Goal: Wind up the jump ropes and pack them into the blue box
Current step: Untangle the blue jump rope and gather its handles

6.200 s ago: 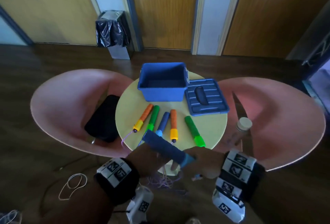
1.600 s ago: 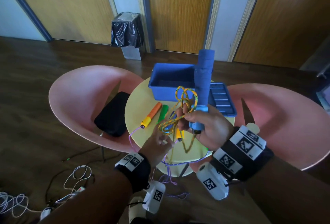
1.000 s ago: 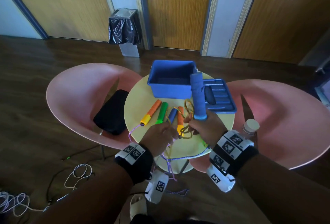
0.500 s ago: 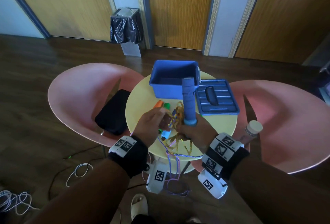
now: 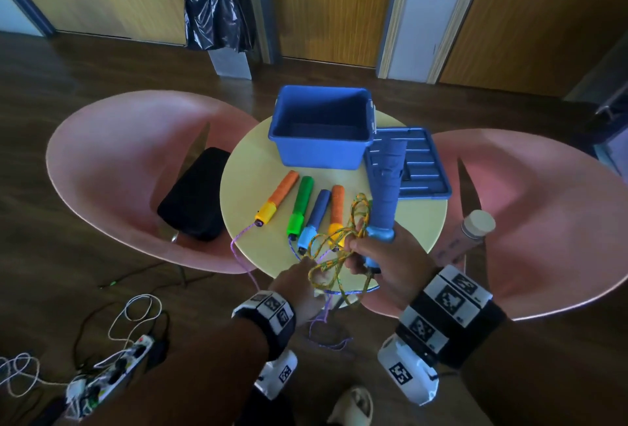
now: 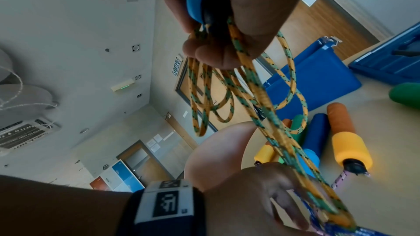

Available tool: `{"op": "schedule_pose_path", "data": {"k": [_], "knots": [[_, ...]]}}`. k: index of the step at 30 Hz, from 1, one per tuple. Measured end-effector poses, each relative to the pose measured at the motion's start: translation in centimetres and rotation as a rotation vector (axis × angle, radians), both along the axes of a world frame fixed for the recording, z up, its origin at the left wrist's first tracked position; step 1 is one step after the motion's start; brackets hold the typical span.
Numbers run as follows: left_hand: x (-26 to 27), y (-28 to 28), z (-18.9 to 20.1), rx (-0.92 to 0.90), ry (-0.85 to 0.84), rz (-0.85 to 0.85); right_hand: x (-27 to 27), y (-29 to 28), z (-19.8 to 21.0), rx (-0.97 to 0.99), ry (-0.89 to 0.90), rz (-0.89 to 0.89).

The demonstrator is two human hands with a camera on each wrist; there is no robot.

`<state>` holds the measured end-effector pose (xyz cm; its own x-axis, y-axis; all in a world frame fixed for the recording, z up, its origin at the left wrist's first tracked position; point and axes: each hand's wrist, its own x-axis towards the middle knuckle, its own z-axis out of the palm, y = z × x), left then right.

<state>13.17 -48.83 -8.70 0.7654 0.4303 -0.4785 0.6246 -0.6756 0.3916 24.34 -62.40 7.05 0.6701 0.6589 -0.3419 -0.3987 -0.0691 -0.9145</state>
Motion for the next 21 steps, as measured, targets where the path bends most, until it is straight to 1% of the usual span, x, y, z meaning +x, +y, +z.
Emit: {"op": "schedule_pose_path", "data": {"k": [3, 6, 8, 10, 13, 15, 17, 20, 21], "knots": [[0.9, 0.4, 0.6, 0.056, 0.054, -0.125, 0.2, -0.5, -0.5, 0.011, 0.035, -0.003], [1.5, 0.9, 1.0, 0.113, 0.04, -0.256, 0.7, -1.1, -0.9, 0.043, 0.075, -0.006], [1.6, 0.8, 0.8, 0.14, 0.021, -0.291, 1.0, -1.4, -1.0, 0.065, 0.086, -0.025], [1.6, 0.5, 1.0, 0.122, -0.006, -0.271, 1.4, -1.5, -1.1, 0.08, 0.083, -0.046], [1.5, -0.1, 1.6, 0.04, -0.041, -0.135, 1.6, -1.2, -1.2, 0.103, 0.093, -0.075], [1.3, -0.6, 1.8, -0.076, -0.021, 0.043, 1.8, -0.8, -1.2, 0.11, 0.092, -0.084], [1.1, -1.1, 1.1, -0.196, -0.051, 0.207, 1.9, -0.4, -1.2, 0.118, 0.1, -0.09], [0.7, -1.8, 0.0, -0.303, -0.087, 0.285, 1.8, 0.2, -1.1, 0.136, 0.139, -0.082], [0.7, -2.0, 0.0, -0.325, -0.096, 0.304, 1.9, 0.3, -1.2, 0.122, 0.125, -0.068]]}}
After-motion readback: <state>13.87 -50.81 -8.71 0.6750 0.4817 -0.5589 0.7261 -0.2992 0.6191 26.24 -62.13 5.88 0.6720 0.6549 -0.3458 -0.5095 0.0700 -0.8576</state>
